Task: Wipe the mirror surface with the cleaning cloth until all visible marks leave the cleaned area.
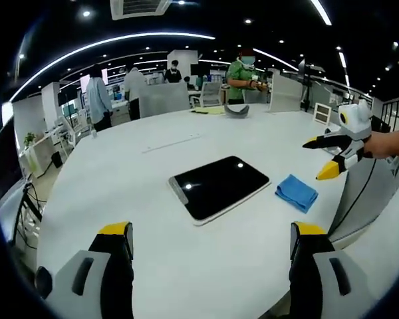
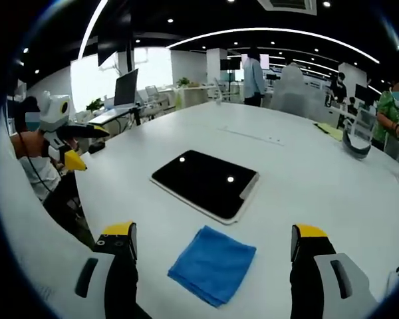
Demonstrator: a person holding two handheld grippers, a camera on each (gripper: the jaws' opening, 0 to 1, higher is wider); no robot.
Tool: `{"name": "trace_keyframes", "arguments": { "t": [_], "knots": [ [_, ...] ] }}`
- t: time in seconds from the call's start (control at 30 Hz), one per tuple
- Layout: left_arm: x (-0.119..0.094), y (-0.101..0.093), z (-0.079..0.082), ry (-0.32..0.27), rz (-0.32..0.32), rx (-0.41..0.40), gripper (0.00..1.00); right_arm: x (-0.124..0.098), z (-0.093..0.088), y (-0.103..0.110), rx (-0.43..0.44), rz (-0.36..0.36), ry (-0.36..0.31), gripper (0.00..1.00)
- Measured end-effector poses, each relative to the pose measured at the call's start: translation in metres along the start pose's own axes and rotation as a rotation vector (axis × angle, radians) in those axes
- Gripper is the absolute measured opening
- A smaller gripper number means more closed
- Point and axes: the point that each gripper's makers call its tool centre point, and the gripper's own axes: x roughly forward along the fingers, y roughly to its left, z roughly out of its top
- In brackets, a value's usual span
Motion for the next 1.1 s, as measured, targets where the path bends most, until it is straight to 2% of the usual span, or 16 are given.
{"name": "trace_keyframes", "arguments": {
  "t": [0.53, 0.63, 0.8, 1.1],
  "knots": [
    [0.002, -0.006, -0.003, 0.008, -0.010, 0.012, 0.99, -0.005, -0.011, 0.005, 0.015, 0.008, 0.006, 0.96],
    [0.002, -0.007, -0.001, -0.005, -0.014, -0.002, 0.99, -0.004, -0.016, 0.009, 0.010, 0.012, 0.008, 0.93],
    [0.001, -0.010, -0.005, 0.008, -0.018, 0.014, 0.99, -0.005, -0.020, 0.014, -0.010, 0.019, 0.021, 0.86],
    [-0.010, 0.005, -0.020, 0.029, 0.039, -0.022, 0.99, -0.004, -0.028, 0.016, -0.016, 0.024, 0.046, 0.82]
  ]
}}
